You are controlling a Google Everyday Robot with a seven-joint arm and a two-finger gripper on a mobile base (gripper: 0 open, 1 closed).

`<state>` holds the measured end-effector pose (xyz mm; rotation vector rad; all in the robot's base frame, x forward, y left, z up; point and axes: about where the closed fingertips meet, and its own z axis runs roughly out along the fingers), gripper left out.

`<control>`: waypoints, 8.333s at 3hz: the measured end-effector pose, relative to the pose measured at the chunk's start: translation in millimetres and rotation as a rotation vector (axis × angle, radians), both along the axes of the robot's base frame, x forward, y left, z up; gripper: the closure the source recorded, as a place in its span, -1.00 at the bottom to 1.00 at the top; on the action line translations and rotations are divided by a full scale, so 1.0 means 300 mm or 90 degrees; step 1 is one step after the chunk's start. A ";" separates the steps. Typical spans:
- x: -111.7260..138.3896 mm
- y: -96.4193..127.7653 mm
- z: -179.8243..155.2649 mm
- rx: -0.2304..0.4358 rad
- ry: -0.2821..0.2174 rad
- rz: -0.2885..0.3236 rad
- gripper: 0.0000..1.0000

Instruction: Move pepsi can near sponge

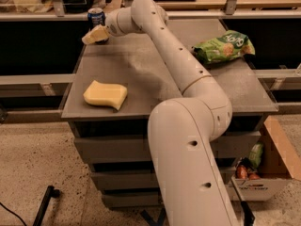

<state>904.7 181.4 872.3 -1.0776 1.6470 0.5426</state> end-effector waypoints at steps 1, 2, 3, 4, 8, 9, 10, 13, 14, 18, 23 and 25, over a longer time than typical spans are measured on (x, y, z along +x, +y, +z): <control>0.014 -0.018 0.003 -0.017 -0.012 -0.010 -1.00; 0.024 -0.026 0.007 -0.019 -0.022 -0.014 -1.00; 0.032 -0.016 0.012 -0.013 -0.035 -0.008 -1.00; 0.038 0.001 0.025 -0.007 -0.051 0.001 -1.00; 0.080 0.005 0.036 -0.034 -0.065 -0.019 0.28; 0.082 -0.011 0.026 -0.028 -0.053 -0.020 0.74; 0.075 -0.018 0.021 -0.014 -0.040 -0.010 1.00; -0.053 -0.041 0.145 0.006 0.005 0.040 1.00; -0.103 -0.046 0.185 0.018 0.016 0.050 1.00; -0.497 -0.126 0.181 0.012 0.038 0.097 1.00; -0.611 -0.096 0.144 0.043 0.017 0.164 1.00; -0.623 -0.079 0.103 0.051 0.024 0.181 1.00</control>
Offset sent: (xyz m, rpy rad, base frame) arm 0.0125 -0.0193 0.0103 -0.0361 -0.0680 -0.0393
